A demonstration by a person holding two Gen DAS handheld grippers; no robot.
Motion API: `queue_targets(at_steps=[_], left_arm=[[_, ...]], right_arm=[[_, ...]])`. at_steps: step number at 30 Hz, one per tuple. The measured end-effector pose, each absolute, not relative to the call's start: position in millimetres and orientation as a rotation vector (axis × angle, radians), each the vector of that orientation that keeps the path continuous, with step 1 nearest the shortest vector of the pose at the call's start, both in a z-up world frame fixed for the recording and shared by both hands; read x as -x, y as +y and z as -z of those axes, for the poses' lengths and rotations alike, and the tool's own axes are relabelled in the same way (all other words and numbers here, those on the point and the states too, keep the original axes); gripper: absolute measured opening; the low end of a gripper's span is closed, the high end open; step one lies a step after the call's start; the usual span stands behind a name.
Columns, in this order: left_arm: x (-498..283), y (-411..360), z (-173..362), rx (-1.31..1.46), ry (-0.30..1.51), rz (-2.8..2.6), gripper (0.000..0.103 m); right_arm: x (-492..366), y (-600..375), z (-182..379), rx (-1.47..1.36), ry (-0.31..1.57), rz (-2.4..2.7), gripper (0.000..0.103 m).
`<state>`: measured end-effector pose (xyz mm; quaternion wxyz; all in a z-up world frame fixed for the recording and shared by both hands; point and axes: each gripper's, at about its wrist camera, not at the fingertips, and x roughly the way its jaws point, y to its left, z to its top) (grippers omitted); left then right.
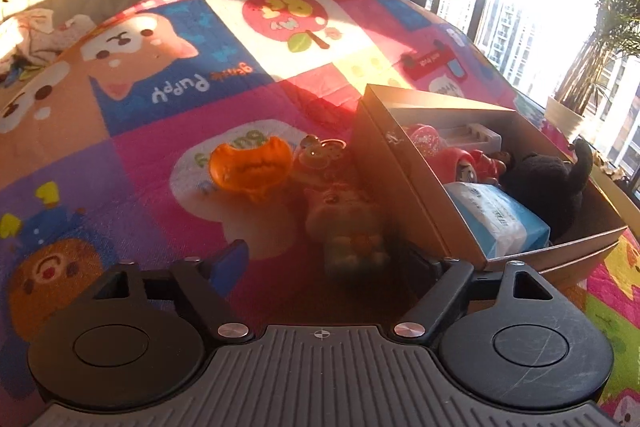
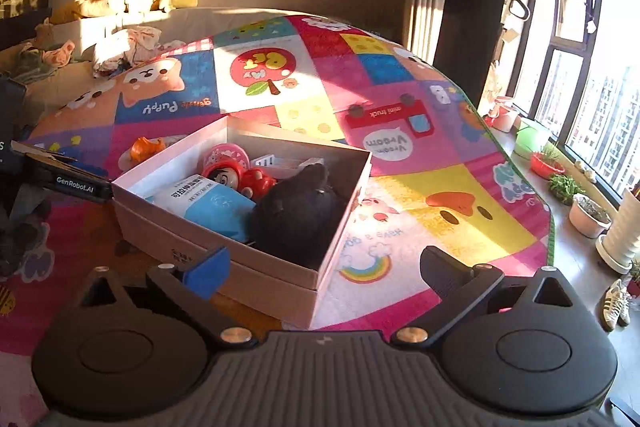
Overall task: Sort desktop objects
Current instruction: 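Reach the right gripper toward the orange pumpkin toy on the mat, then grasp the orange pumpkin toy with the right gripper and lift it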
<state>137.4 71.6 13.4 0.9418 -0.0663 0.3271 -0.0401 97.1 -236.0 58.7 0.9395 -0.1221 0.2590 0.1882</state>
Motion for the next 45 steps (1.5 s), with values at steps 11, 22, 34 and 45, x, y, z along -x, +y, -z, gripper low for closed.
queue_targets(at_steps=[11, 22, 34, 45], left_arm=[[-135.1, 73.2, -6.4, 0.146, 0.682, 0.103, 0.04], [-13.5, 62.4, -6.5, 0.029, 0.643, 0.089, 0.063], [-1.9, 60.8, -9.1, 0.032, 0.575, 0.057, 0.082], [-1.8, 69.4, -9.4, 0.077, 0.562, 0.064, 0.088]], right_arm=[[-101.7, -219.6, -77.1, 0.198, 0.519, -0.449, 0.102], [-186.8, -88.3, -100.2, 0.13, 0.685, -0.719, 0.103], [-246.3, 73.7, -26.8, 0.426, 0.856, -0.686, 0.08], [-201.9, 11.3, -78.2, 0.376, 0.8, -0.76, 0.034]])
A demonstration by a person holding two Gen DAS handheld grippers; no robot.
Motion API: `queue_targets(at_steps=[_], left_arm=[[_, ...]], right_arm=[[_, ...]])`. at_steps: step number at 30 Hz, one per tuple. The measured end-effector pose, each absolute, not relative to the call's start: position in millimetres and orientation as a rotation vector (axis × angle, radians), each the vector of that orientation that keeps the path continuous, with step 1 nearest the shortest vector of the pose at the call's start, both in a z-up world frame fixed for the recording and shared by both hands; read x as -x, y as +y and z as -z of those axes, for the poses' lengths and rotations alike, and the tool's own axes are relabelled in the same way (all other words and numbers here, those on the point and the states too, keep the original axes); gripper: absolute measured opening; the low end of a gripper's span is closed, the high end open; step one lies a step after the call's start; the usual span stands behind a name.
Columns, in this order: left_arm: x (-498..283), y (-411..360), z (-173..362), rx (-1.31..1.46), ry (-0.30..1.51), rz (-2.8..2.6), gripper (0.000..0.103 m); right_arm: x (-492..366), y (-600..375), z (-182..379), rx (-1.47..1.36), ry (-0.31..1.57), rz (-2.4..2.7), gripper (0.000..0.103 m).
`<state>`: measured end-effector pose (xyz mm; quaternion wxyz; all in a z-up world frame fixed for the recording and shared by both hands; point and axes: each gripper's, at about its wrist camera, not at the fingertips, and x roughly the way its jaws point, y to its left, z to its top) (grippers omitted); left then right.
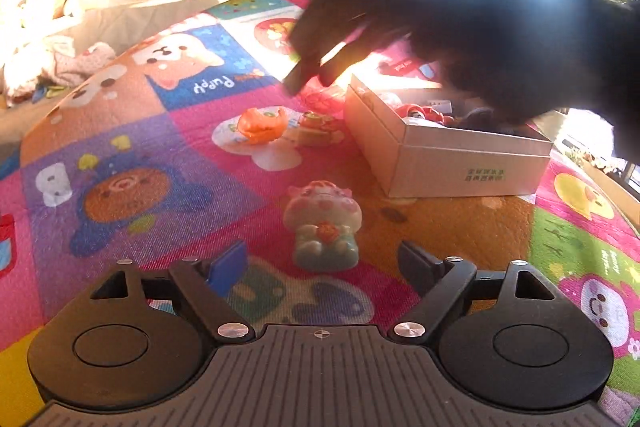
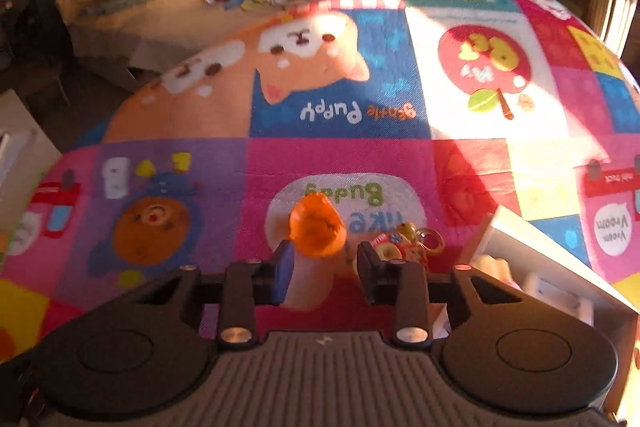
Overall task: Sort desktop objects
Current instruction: 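Grasp the orange pumpkin toy with the right gripper and lift it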
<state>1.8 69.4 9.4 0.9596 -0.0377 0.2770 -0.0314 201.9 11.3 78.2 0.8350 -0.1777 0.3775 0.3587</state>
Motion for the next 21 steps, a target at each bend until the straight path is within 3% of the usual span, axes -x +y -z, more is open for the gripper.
queue_targets(at_steps=[7, 10, 13, 17, 21], left_arm=[[-4.2, 65.3, -8.5, 0.058, 0.59, 0.044, 0.092], [-7.0, 62.8, -7.9, 0.04, 0.61, 0.03, 0.093], [-7.2, 60.7, -7.5, 0.027, 0.615, 0.017, 0.095], [-8.3, 61.7, -6.6, 0.033, 0.626, 0.011, 0.096], [-9.2, 70.8, -5.8, 0.093, 0.634, 0.01, 0.096]], right_arm=[[-161.4, -51.2, -95.2, 0.328, 0.787, -0.802, 0.036], [-169.4, -48.7, -94.3, 0.269, 0.817, -0.805, 0.063], [-187.1, -27.1, -88.6, 0.224, 0.851, -0.819, 0.064], [-221.9, 31.2, -63.0, 0.242, 0.946, -0.788, 0.073], [-248.2, 76.6, -31.1, 0.352, 0.966, -0.699, 0.07]])
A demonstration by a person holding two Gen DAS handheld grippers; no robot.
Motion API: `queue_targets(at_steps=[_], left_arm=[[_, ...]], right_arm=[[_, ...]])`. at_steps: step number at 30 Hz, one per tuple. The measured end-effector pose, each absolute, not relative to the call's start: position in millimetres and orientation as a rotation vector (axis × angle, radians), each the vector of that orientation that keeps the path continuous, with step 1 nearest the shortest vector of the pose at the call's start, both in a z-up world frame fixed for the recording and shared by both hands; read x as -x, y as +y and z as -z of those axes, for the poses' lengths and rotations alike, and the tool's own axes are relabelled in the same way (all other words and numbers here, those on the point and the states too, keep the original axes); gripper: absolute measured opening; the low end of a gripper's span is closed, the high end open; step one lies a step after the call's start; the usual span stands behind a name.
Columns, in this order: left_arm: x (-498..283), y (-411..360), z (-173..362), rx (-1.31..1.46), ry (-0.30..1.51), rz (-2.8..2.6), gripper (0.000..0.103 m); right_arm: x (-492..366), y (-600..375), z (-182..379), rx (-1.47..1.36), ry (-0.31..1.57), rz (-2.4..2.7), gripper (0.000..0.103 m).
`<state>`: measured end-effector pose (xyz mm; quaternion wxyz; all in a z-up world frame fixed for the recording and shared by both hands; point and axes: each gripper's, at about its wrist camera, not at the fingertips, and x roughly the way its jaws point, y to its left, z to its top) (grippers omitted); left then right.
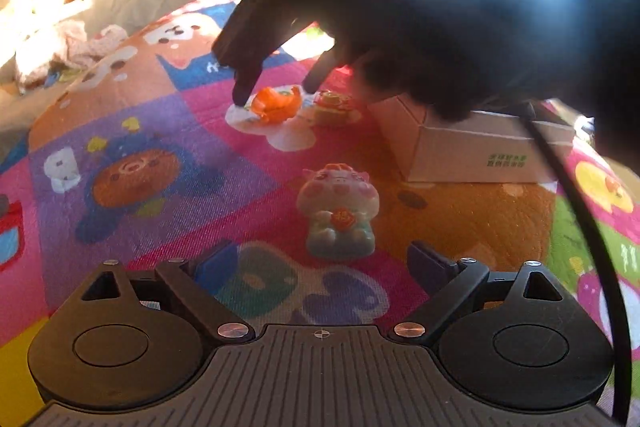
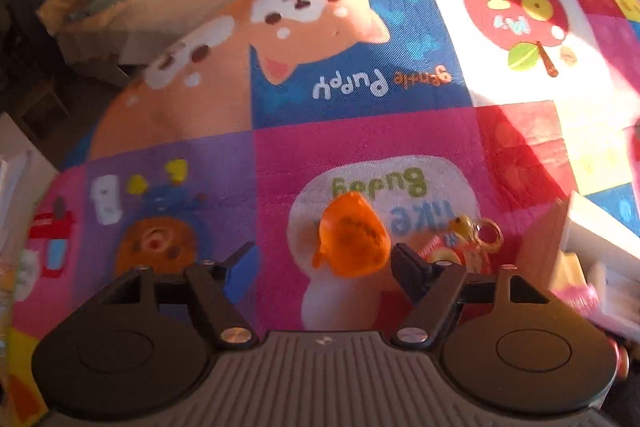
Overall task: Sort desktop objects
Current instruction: 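Grasp the orange pumpkin toy with the right gripper and lift it, then set the pumpkin toy down on the mat and open the right gripper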
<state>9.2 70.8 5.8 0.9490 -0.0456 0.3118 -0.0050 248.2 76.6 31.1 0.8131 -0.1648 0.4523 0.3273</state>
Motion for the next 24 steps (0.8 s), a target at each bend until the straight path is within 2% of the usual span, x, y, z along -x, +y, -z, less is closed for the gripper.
queue_targets(at_steps=[3, 4, 5, 10, 16, 24], left_arm=[[-10.5, 82.0, -4.7, 0.169, 0.644, 0.003, 0.097], [-10.4, 84.9, -4.8, 0.189, 0.643, 0.007, 0.097], [-9.6, 86.5, -5.0, 0.2, 0.638, 0.013, 0.097], [-7.2, 86.9, -4.5, 0.202, 0.627, 0.023, 0.097], [-6.4, 85.6, -5.2, 0.2, 0.626, 0.02, 0.098], [-9.8, 72.7, -7.8, 0.109, 0.638, 0.018, 0.099]], right_arm=[[-258.2, 91.7, -14.1, 0.446, 0.961, -0.629, 0.057], [-261.3, 91.4, -10.9, 0.442, 0.986, -0.637, 0.049], [-262.6, 88.9, -10.3, 0.431, 1.002, -0.645, 0.047], [-239.9, 56.0, -42.4, 0.36, 0.917, -0.698, 0.047], [-153.9, -41.6, -88.5, 0.288, 0.805, -0.842, 0.047], [-74.0, -165.4, -54.8, 0.306, 0.815, -0.652, 0.047]])
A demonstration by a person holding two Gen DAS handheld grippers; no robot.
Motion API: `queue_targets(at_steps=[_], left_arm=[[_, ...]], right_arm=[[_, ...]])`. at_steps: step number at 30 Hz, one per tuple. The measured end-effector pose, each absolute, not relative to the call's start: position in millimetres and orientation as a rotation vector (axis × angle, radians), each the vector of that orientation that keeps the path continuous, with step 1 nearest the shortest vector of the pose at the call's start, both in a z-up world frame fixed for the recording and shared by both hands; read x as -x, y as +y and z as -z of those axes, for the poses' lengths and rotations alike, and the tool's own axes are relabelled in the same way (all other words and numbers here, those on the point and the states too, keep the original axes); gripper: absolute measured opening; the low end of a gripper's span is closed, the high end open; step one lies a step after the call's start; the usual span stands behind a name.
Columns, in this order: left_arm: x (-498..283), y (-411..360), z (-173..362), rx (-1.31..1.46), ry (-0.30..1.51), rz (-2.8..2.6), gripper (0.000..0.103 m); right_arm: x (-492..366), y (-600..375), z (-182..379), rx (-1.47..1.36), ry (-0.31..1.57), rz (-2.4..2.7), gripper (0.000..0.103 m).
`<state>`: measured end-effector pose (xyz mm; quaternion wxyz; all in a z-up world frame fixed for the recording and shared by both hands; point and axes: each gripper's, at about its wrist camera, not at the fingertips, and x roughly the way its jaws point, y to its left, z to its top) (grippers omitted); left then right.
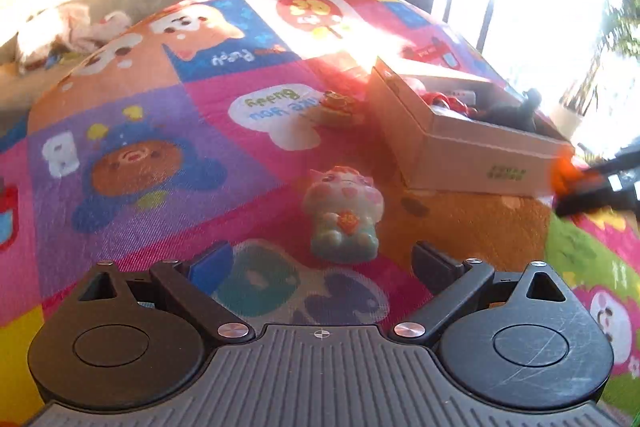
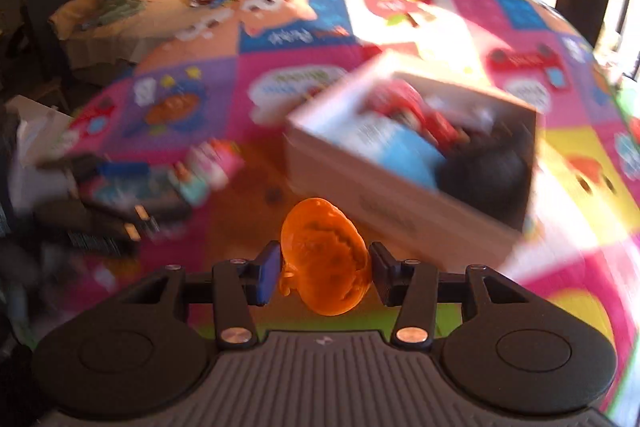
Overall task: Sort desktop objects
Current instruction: 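Set the pumpkin toy down on the mat and open the right gripper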
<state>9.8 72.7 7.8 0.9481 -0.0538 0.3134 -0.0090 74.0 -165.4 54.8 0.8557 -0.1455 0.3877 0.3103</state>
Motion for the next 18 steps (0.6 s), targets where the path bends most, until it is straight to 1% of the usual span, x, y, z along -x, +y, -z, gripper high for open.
queue_targets(at_steps=[4, 6, 7, 8, 9, 10, 11, 15, 18], left_arm=[[-18.9, 58.6, -9.2, 0.124, 0.666, 0.076, 0.099], [-24.4, 48.4, -8.5, 0.136, 0.683, 0.121, 0.099], [-26.3, 43.0, -8.3, 0.132, 0.687, 0.138, 0.099], [-27.7, 38.0, -8.0, 0.128, 0.691, 0.156, 0.099], [-29.2, 33.4, -7.7, 0.129, 0.697, 0.177, 0.099], [-28.9, 28.3, -7.3, 0.132, 0.704, 0.205, 0.099], [-28.2, 23.6, -7.4, 0.135, 0.71, 0.238, 0.1], [-21.2, 9.9, -10.3, 0.096, 0.702, 0.307, 0.1], [-15.6, 10.2, -17.7, 0.041, 0.67, 0.244, 0.1]], right_arm=[[-60.0, -193.6, -27.6, 0.282, 0.838, -0.594, 0.048], [-59.1, -203.5, -21.7, 0.241, 0.83, -0.565, 0.056], [-59.4, -208.4, -20.9, 0.211, 0.821, -0.553, 0.067], [-60.4, -213.3, -20.1, 0.181, 0.812, -0.541, 0.081], [-60.3, -219.1, -18.8, 0.156, 0.804, -0.527, 0.088], [-60.6, -222.7, -17.0, 0.139, 0.799, -0.516, 0.097], [-60.3, -226.5, -14.4, 0.124, 0.796, -0.509, 0.1], [-59.1, -236.5, 1.3, 0.094, 0.826, -0.506, 0.102], [-53.3, -234.8, 5.9, 0.108, 0.79, -0.507, 0.103]])
